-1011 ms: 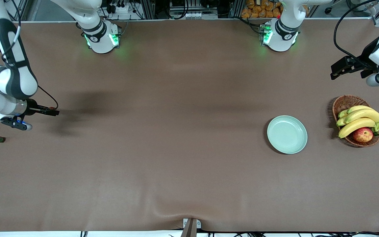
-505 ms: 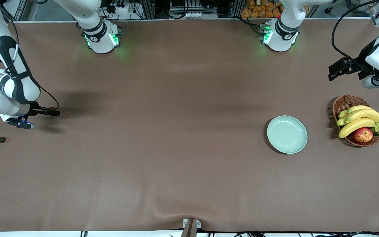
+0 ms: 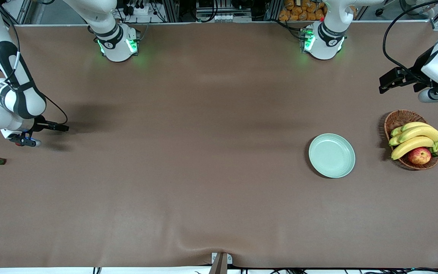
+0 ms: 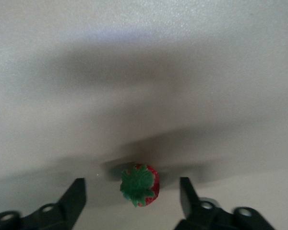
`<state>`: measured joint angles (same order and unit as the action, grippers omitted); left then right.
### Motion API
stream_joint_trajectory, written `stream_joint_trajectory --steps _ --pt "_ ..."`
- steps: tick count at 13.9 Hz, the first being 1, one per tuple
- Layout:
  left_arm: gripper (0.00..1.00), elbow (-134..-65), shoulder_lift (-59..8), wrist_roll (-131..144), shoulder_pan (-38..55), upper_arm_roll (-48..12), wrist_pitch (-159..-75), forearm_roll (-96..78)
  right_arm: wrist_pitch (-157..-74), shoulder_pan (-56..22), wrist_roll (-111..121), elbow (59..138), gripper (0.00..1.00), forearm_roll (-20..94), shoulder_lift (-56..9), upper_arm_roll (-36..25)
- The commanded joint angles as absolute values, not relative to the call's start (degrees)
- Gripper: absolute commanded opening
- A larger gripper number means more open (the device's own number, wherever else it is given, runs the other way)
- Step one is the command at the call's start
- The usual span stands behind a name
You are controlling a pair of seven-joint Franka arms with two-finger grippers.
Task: Collect all strawberries into plate
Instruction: 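Close the right gripper on the strawberry and lift it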
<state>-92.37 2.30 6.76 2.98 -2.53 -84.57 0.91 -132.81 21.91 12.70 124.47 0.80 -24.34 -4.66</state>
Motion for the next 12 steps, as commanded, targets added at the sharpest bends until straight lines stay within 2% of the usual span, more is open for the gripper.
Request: stream_joint_trajectory --steps 1,7,12 --pt "1.00 -91.8 2.0 5.7 3.2 -2.5 -84.0 -0.1 -133.3 23.2 13.4 125.6 0.01 1.4 -24.1 -3.8" --pt "1.00 -91.9 1.7 5.7 3.2 -2.5 -84.6 -0.1 -128.6 21.7 13.4 123.8 0.00 1.5 -23.2 -1.9" --pt "1.00 -92.5 1.7 5.7 2.8 -2.5 -84.5 -0.1 -124.3 20.2 12.9 114.9 0.00 5.5 -23.7 12.1"
